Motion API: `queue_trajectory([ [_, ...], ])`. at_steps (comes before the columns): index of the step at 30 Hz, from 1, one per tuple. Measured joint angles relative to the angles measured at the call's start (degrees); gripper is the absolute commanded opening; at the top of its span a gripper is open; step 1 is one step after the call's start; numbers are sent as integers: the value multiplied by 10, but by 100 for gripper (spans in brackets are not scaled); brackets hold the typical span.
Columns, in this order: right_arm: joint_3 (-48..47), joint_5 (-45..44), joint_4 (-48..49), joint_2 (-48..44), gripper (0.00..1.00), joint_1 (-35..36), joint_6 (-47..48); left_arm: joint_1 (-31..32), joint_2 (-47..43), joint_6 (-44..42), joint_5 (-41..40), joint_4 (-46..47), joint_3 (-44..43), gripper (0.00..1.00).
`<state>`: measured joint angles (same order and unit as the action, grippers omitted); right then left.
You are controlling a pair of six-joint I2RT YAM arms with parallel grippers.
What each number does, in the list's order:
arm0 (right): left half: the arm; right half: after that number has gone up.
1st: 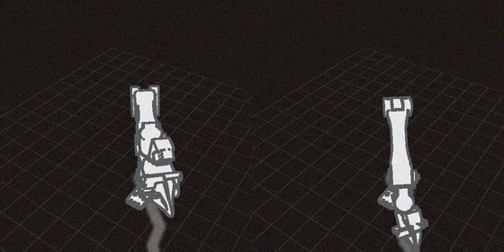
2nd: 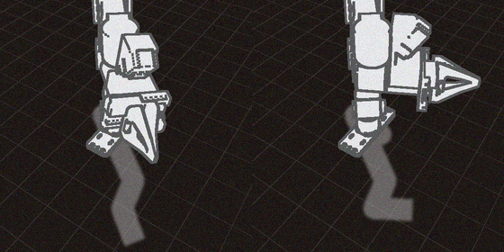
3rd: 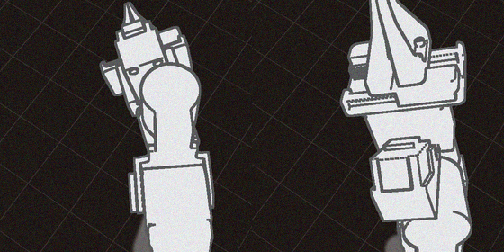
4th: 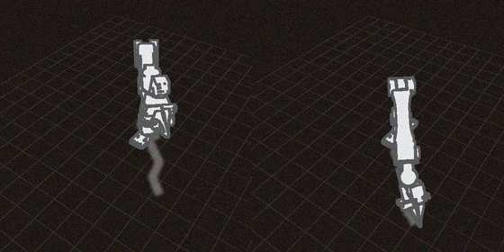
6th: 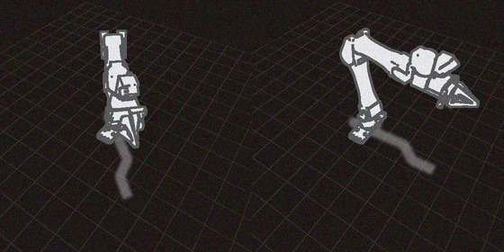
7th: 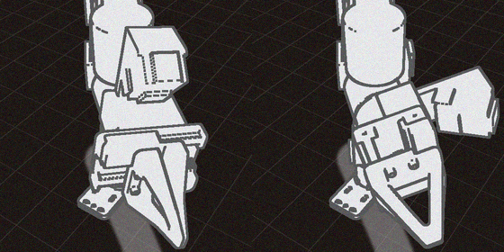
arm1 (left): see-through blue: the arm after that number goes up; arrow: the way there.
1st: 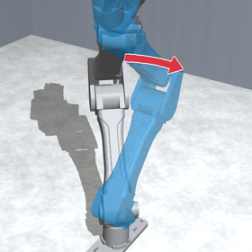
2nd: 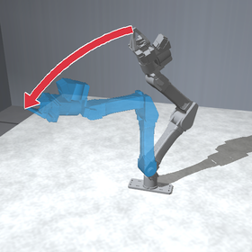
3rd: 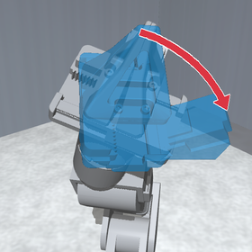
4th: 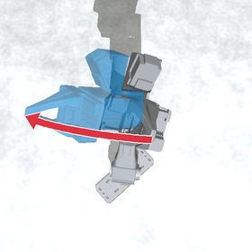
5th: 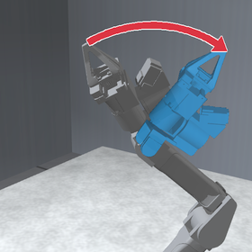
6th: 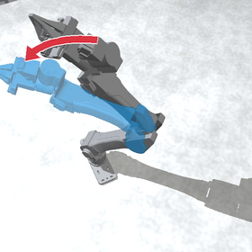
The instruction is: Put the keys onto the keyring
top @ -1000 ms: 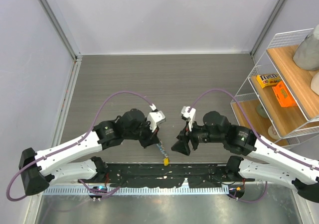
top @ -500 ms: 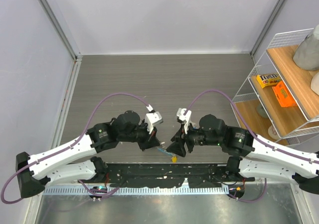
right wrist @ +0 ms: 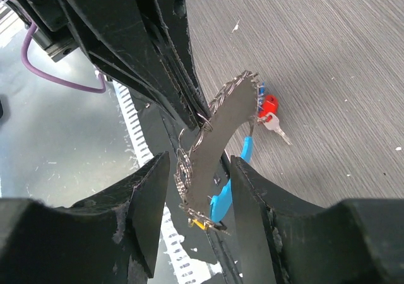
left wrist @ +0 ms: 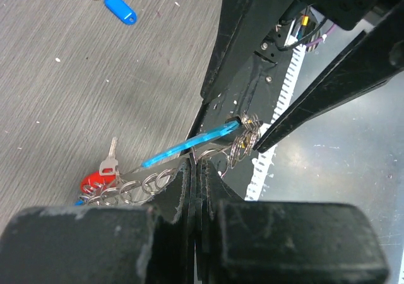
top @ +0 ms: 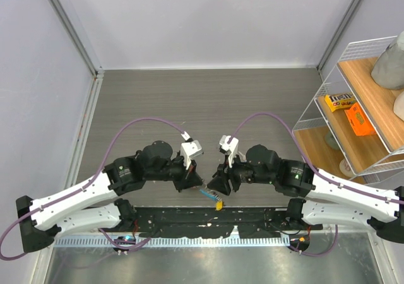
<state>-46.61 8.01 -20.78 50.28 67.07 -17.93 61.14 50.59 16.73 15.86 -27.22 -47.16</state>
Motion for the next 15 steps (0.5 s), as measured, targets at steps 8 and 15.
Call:
queue_trajectory([
  [8,0,8,21,16,47,5,-8,8,-8,9,-1,-2,-10,0],
  [15,0,15,32,28,40,10,-22,11,-13,9,-12,-5,-16,0],
])
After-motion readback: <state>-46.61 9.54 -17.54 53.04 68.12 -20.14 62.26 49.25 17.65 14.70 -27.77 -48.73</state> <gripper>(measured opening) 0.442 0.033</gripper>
